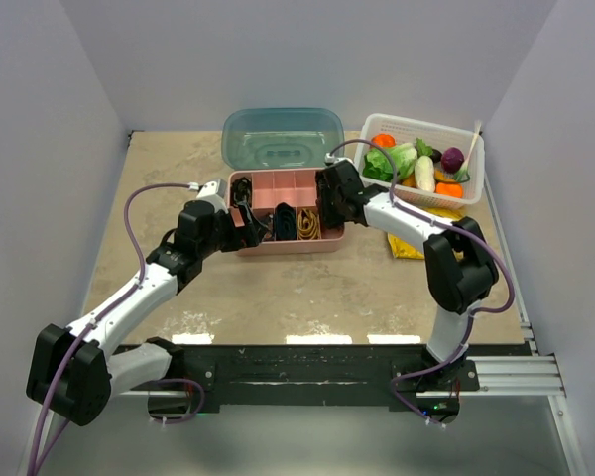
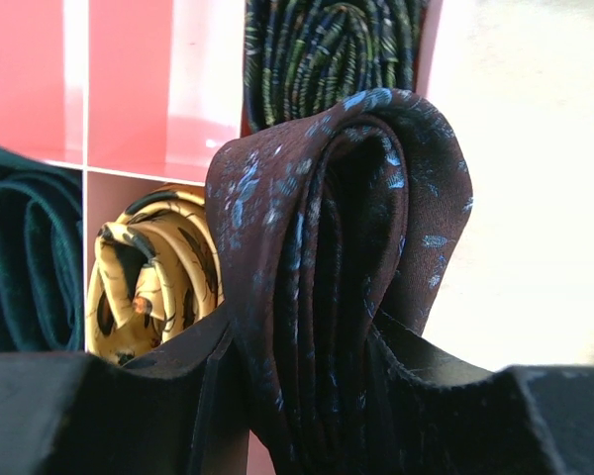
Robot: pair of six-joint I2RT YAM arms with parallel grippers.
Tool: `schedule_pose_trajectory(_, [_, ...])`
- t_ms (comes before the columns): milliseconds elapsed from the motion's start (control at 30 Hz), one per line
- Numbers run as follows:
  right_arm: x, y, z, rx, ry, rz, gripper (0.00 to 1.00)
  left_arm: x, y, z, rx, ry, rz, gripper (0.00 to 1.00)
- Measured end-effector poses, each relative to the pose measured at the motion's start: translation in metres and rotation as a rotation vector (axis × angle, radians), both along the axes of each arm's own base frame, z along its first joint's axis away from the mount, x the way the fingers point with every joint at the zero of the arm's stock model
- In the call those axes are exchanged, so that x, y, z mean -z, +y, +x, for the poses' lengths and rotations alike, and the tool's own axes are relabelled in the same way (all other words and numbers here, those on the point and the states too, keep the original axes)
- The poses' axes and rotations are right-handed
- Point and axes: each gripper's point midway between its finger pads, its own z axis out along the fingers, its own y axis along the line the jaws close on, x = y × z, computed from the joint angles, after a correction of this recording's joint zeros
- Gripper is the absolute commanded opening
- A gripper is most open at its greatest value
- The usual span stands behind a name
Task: Roll the ties
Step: Place the tie in the storage box.
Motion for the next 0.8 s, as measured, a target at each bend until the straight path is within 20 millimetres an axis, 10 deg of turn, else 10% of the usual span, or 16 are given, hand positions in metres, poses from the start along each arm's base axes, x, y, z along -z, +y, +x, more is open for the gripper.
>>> schedule_pose_trajectory(800, [0.025,-0.049,-0.010,0.116,0.036,-0.193,0.01,0.045,0.002,0.021,-0.043,0.114,0.094,0.83])
